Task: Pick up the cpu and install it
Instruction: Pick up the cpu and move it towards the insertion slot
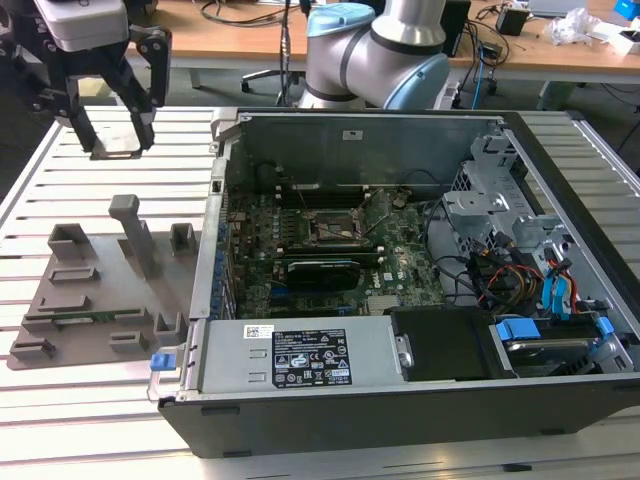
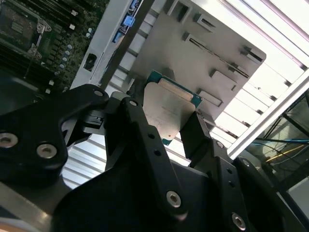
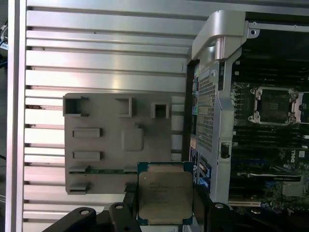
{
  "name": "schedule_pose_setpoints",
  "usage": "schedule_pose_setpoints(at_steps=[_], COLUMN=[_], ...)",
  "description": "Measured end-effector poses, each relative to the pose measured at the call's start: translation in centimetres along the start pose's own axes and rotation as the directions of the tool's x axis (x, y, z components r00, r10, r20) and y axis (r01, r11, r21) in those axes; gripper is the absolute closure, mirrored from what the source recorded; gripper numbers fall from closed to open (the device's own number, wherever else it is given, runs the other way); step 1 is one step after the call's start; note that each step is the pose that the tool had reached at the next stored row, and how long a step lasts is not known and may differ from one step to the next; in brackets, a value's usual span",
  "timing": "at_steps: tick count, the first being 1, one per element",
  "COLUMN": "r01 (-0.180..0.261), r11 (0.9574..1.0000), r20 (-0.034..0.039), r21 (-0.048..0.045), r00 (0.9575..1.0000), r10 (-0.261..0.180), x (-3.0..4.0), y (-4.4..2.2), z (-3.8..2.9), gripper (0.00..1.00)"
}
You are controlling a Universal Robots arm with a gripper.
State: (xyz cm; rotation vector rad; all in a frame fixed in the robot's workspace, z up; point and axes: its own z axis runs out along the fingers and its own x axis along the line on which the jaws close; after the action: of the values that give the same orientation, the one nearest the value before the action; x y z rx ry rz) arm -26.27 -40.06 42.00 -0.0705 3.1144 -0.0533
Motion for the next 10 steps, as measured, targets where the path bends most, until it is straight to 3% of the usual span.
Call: schedule_pose_setpoints(at_steps=[5, 10], r01=[0.000, 0.000], r11=[1.0000, 1.0000], r20=[-0.0001, -0.0001], r21=[0.0006, 0.0014], r00=[1.0000, 1.0000], r10=[0.000, 0.000], x=[-1.06, -2.58], y=[-0.03, -0.05], z=[0.02, 0.07], gripper=[0.45, 0.45])
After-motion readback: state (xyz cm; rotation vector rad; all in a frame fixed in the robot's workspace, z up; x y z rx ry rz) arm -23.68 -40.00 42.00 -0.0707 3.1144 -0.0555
